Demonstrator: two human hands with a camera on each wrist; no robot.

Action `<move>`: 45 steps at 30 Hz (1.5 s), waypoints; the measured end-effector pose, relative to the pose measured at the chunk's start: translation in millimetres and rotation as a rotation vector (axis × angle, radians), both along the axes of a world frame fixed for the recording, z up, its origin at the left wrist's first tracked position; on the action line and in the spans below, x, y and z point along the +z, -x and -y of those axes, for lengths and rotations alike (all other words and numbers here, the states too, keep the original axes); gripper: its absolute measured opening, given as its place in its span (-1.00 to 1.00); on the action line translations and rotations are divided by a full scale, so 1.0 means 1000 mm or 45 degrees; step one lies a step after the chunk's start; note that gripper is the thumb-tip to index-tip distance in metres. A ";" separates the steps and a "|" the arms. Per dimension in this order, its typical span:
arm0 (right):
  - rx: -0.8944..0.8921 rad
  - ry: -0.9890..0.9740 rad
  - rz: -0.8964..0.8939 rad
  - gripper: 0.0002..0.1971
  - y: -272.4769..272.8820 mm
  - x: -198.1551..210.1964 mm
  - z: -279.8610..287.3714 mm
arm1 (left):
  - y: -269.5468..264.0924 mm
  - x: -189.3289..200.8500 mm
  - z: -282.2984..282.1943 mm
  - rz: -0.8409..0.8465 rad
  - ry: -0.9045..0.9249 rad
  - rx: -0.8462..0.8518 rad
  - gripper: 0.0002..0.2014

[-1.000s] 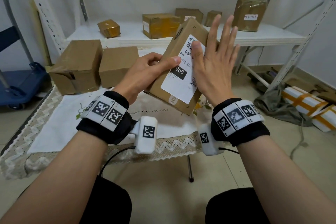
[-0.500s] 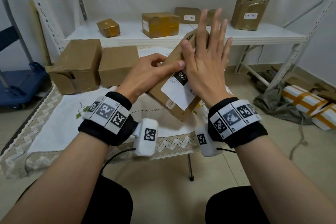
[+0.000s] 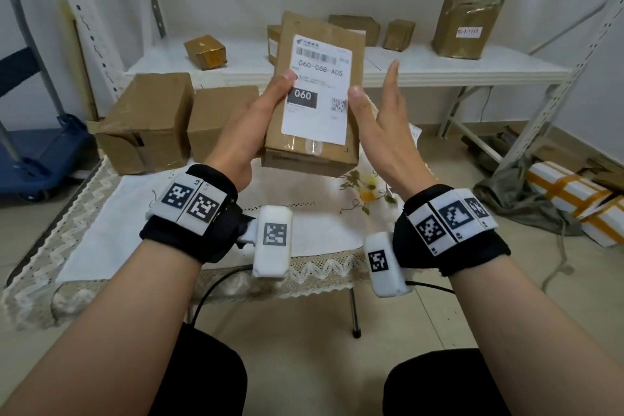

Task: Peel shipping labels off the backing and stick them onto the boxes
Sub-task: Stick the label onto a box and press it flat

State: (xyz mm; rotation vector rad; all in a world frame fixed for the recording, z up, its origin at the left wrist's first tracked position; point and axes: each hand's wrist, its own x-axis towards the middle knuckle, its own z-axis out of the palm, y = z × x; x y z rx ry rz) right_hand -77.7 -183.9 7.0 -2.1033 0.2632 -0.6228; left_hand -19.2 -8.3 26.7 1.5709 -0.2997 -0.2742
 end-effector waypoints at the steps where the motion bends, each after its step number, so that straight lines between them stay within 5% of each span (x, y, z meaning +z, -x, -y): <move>1: 0.047 -0.079 -0.031 -0.15 0.001 0.000 -0.001 | 0.000 0.001 0.000 -0.017 0.029 0.007 -0.57; 13: 0.258 -0.490 -0.380 -0.53 0.010 0.006 -0.009 | -0.010 -0.007 0.002 -0.213 0.059 -0.033 -0.48; 21: 0.216 -0.864 -0.245 -0.28 -0.013 -0.005 -0.002 | -0.020 -0.015 0.011 -0.168 0.019 -0.140 -0.50; 32: 0.132 -1.109 -0.202 -0.86 -0.033 -0.001 -0.006 | -0.035 -0.016 0.019 -0.155 -0.186 -0.021 -0.58; 37: 0.090 -1.124 -0.184 -0.81 -0.048 -0.004 -0.008 | -0.040 -0.015 0.020 -0.133 -0.221 -0.028 -0.55; 45: -0.027 -1.186 -0.141 -0.61 -0.068 -0.014 -0.003 | -0.035 -0.015 0.025 -0.100 -0.210 -0.132 -0.81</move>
